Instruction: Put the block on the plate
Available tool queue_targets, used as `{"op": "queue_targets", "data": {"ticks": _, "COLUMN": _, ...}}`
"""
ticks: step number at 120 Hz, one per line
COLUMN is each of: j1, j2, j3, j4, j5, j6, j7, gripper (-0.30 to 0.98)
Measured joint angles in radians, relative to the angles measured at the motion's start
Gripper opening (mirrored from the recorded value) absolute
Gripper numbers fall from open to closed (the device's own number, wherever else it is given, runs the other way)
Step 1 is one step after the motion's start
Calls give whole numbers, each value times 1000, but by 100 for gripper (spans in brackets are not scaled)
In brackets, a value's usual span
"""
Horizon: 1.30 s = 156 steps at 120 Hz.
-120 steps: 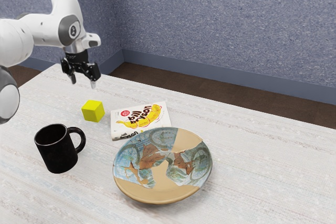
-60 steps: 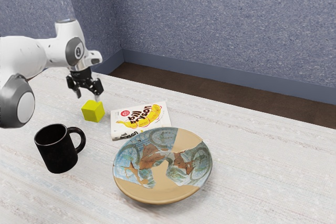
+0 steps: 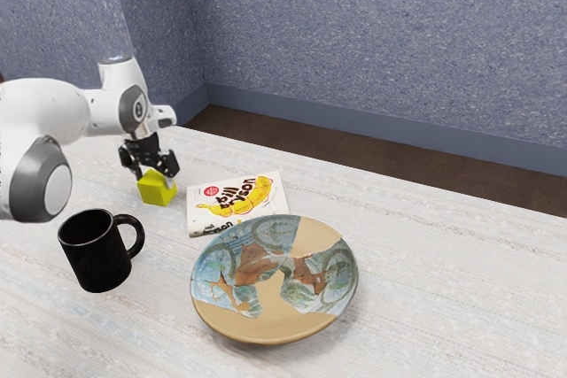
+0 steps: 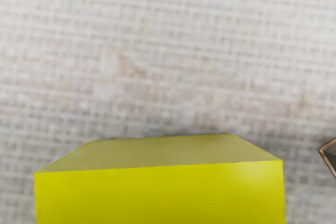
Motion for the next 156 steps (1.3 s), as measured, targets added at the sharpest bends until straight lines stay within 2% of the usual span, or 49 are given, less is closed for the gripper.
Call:
{"op": "queue_targets", "data": {"ticks": 26, "j1": 0, "j2": 19, "j3": 0, "j4": -1, "j5": -10, "j6": 28, "j7": 6, "gripper": 68}}
{"op": "queue_targets", "data": {"ticks": 32, "j1": 0, "j2": 20, "j3": 0, "j4": -2, "j5": -13, "j6": 31, "j7": 7, "gripper": 62}}
{"op": "queue_targets", "data": {"ticks": 44, "j1": 0, "j2": 20, "j3": 0, "j4": -2, "j5": -20, "j6": 37, "j7": 8, "gripper": 42}}
{"op": "queue_targets", "data": {"ticks": 64, "j1": 0, "j2": 0, "j3": 0, "j4": -7, "j5": -19, "j6": 41, "j7": 5, "gripper": 39}}
{"op": "queue_targets", "data": {"ticks": 92, "j1": -24, "j2": -144, "j3": -3, "j4": -75, "j5": -10, "j6": 23, "j7": 0, "gripper": 38}}
{"op": "queue_targets", "data": {"ticks": 126, "j1": -153, "j2": -327, "j3": -5, "j4": -250, "j5": 3, "j6": -12, "j7": -5, "gripper": 39}}
{"op": "queue_targets", "data": {"ticks": 156, "j1": -207, "j2": -453, "j3": -76, "j4": -410, "j5": 46, "j6": -27, "j7": -8, "gripper": 39}}
